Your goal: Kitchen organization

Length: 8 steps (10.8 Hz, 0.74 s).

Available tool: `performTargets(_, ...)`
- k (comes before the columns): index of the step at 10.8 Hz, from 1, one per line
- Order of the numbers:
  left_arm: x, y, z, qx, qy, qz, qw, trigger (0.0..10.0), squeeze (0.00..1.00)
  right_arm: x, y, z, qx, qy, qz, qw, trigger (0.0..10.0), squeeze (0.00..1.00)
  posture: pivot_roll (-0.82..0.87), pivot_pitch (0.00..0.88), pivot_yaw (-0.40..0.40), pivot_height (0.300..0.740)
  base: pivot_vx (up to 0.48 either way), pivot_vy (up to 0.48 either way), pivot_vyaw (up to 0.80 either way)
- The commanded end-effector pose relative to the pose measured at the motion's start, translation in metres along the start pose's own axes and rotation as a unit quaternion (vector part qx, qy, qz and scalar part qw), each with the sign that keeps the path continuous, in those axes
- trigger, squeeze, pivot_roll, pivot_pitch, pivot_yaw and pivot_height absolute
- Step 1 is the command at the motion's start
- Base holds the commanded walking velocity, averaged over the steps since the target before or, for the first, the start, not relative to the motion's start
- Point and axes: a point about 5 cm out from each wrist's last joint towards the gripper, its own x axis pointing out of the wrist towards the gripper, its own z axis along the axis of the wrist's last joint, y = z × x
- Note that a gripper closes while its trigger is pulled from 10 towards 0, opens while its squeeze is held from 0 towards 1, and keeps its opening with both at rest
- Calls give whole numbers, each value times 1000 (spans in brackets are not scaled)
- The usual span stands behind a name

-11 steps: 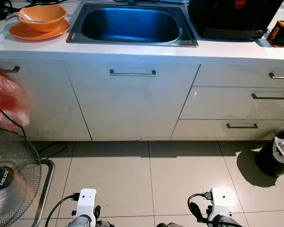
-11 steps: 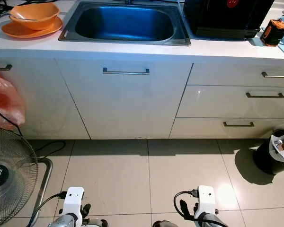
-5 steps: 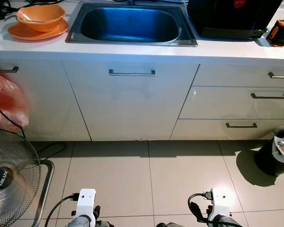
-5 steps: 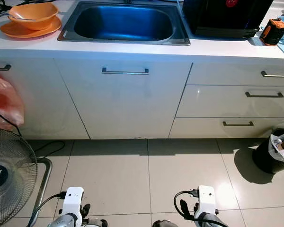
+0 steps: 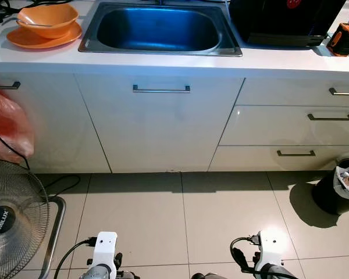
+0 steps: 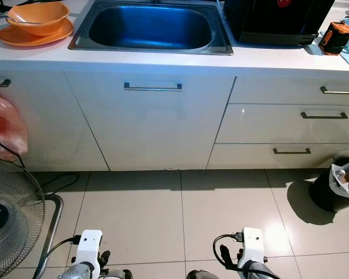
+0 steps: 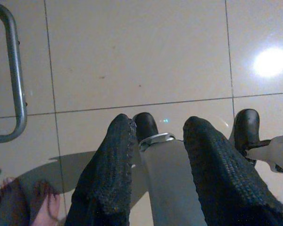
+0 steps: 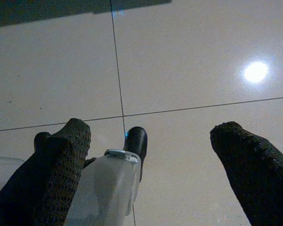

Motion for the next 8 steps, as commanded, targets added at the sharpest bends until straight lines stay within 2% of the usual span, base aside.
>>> performTargets(1, 0, 1, -3, 0, 9, 1, 1000, 10000, 0, 0, 0, 0, 1, 2, 0, 1000, 10000, 0, 47, 106, -45, 740, 0, 0, 0)
performTargets(8, -1, 2, -5, 6, 11, -1, 1000, 10000, 0, 0, 0, -2, -7, 6, 2, 1000, 10000, 0, 43, 95, -46, 740, 0, 0, 0)
